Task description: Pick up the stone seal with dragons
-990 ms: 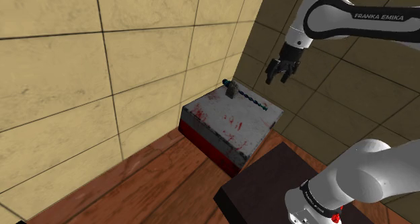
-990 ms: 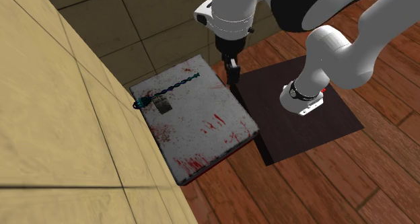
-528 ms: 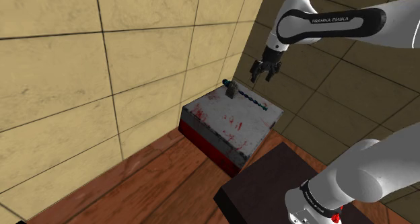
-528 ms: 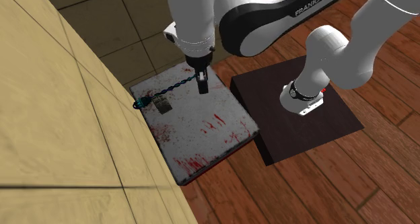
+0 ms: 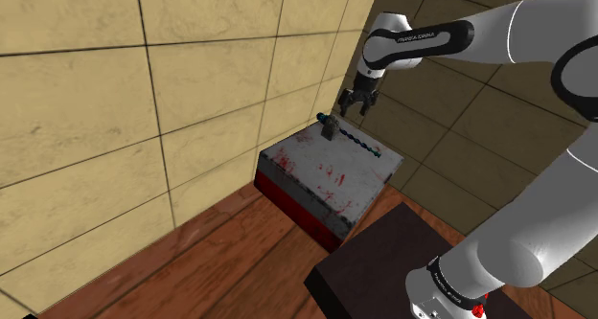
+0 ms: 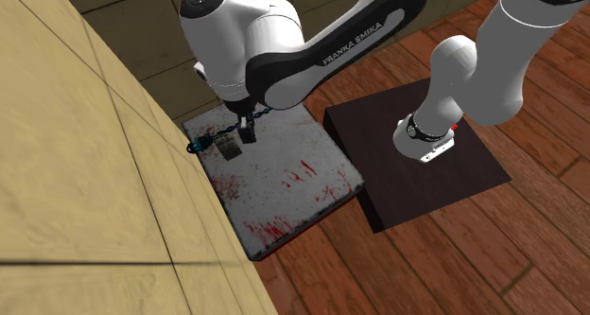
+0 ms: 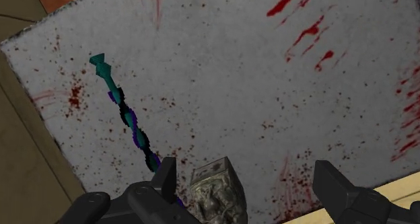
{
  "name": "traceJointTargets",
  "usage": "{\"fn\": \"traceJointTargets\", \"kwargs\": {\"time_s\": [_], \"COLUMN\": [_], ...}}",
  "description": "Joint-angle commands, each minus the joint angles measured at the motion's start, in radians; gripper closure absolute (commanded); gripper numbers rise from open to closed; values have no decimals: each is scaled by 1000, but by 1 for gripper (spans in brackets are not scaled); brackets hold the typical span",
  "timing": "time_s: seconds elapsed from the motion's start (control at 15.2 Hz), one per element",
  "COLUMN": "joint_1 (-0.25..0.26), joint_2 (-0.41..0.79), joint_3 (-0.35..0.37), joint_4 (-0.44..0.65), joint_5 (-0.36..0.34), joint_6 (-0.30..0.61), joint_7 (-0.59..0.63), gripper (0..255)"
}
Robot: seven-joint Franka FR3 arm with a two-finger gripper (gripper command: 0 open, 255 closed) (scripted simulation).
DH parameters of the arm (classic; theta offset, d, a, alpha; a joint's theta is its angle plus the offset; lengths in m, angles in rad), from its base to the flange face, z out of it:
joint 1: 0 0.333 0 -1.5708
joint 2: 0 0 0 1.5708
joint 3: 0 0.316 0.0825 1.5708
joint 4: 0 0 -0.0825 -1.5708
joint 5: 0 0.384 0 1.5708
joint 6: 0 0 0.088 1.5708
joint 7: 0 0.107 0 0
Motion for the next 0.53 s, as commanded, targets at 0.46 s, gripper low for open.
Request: {"fn": "traceJointTargets", "kwargs": {"time_s": [0.46], "joint_1": [-38], "joint_2": [359], "joint_3": [-5], "joint_4": [343], "joint_5": [45], "joint_6": [21], "joint_7": [-31], "gripper": [0]}}
